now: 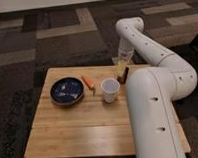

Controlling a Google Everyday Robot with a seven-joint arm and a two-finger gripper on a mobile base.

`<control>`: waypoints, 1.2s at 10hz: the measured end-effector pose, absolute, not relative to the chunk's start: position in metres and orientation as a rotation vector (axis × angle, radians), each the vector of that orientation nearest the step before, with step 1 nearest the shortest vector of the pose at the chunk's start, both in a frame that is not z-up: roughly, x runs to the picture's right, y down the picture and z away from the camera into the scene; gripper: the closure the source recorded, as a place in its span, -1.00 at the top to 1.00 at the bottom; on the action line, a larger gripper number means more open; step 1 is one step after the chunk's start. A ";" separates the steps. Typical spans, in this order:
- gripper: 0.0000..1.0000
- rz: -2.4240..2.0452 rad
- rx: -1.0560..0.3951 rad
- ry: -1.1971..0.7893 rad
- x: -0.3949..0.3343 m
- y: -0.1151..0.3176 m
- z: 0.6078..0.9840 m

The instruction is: Place the eraser in the ceramic cup

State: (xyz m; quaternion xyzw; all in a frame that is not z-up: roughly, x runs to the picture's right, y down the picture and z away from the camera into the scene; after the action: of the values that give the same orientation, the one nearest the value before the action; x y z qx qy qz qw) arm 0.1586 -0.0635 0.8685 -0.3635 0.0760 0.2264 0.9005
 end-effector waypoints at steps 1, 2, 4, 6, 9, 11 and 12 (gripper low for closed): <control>0.29 0.470 -0.754 0.161 0.160 -0.063 0.870; 0.15 0.472 -0.756 0.162 0.161 -0.063 0.871; -0.33 0.472 -0.760 0.163 0.161 -0.062 0.873; -0.76 0.475 -0.761 0.167 0.162 -0.062 0.873; -1.00 0.474 -0.761 0.189 0.163 -0.065 0.868; -1.00 0.465 -0.750 0.212 0.160 -0.073 0.860; -1.00 0.454 -0.740 0.218 0.152 -0.081 0.851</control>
State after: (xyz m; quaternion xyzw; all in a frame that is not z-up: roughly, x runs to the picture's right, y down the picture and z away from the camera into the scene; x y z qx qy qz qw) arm 0.1517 -0.0807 0.8513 -0.3580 0.1056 0.2197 0.9014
